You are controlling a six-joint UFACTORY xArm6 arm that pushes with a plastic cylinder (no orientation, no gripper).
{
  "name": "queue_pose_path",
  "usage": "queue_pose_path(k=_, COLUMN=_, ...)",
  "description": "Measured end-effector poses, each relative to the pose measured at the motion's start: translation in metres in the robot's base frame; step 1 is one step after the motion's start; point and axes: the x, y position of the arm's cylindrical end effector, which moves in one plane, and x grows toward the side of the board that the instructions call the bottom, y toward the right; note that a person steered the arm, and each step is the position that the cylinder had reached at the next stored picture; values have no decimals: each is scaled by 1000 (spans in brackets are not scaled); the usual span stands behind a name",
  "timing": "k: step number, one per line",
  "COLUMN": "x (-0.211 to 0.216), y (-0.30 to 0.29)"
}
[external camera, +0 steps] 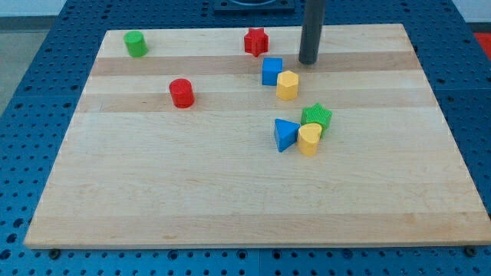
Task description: Move green star to the green circle
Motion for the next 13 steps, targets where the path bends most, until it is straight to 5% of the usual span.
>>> queue_pose_path(k=6, x=227, y=45)
queue_pose_path(k=8, x=238, y=-10)
queue_pose_path(k=13, x=176, y=-73)
